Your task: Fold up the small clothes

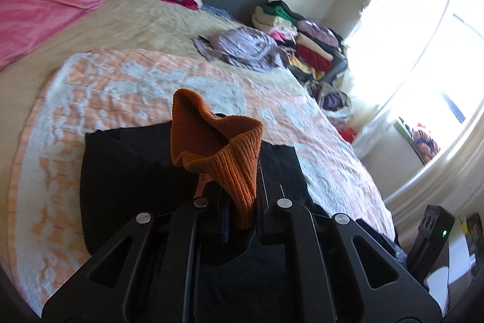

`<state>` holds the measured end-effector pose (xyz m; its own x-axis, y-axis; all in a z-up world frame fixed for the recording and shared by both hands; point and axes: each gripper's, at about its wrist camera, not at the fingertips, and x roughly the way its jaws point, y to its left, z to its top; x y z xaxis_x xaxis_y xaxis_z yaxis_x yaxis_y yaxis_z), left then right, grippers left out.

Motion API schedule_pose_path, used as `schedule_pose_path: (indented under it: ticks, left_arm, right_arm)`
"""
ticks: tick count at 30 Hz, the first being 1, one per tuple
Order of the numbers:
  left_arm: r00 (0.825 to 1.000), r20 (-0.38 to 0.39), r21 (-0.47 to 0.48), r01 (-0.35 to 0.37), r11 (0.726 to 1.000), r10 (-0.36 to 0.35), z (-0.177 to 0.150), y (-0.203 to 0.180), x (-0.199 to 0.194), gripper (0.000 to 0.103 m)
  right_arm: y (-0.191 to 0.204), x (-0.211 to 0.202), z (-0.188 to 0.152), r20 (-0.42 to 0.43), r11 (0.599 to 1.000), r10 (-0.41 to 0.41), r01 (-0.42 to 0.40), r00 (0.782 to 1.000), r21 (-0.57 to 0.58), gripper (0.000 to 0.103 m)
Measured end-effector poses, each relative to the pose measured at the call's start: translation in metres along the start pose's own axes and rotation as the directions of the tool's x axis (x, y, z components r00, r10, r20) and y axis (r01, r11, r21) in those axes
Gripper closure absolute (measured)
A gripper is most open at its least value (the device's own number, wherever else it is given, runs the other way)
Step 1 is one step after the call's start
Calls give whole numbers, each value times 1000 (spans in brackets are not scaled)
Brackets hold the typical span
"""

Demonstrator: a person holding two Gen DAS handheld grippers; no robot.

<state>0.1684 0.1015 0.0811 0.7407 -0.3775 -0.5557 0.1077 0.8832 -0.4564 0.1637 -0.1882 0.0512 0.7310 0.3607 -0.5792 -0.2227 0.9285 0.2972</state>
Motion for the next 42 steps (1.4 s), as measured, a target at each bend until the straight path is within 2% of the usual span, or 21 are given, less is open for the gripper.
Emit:
schedule_pose_path:
  ticks: [5,11,13,15,17,19,22,26,31,33,34,35,36,37,38,42]
  left_arm:
    - [997,-72,37,31,999,-28,-10,-9,24,97]
    - [982,-166,43,98,994,-90,-27,-14,57,94]
    - [978,-185,50,110,993,-99,-32,-15,63,88]
    - [974,-200,56,118,992,-104,-34,-14,67,74]
    - [971,-210,56,129,990,-114,-35,-14,68,66]
    - [971,-209,52,127,990,-114,-33,-11,68,62]
    - [975,-203,47,102,994,-91,-27,-4,68,61]
    - [979,-202,64,24,998,-11,-16,9,66,32]
    - [977,-175,106,-108,989,125,-2,32,61,18]
    - [974,-158,105,-147,983,163,3,43,58,17]
    - [973,-152,89,-160,983,172,5,49,55,16]
    - [974,-149,73,-162,984,171,7,54,54,16]
    - [975,-147,50,-161,986,167,10,61,51,16]
    - [975,-141,35,-168,985,171,13,66,49,16]
    - [974,-125,22,-186,982,187,16,73,44,16]
    - [967,-78,-8,-246,969,244,26,89,31,16]
  right_arm:
    - [-18,-2,2,16,999,-34,33,999,40,5]
    - [-34,2,-1,8,995,-63,63,998,80,5]
    - [-38,5,-2,1,994,-68,67,998,88,5]
    - [-41,9,-4,-6,993,-68,68,998,95,5]
    - [-43,16,-6,-21,993,-63,65,998,101,5]
    - [-42,23,-8,-38,993,-62,65,997,102,5]
    - [-39,32,-11,-69,994,-46,53,997,97,5]
    - [-27,53,-21,-148,997,-7,18,989,71,5]
    - [-5,82,-32,-233,999,32,-22,972,45,7]
    - [-1,90,-35,-252,999,30,-22,967,35,38]
    - [4,95,-36,-259,999,35,-31,965,20,44]
    - [9,98,-37,-259,999,49,-50,965,3,57]
    - [12,100,-36,-258,998,52,-56,965,-8,63]
    - [18,101,-35,-255,997,57,-66,965,-27,80]
    - [23,101,-32,-246,996,66,-81,967,-49,91]
    - [47,92,-10,-192,977,96,-129,977,-168,92]
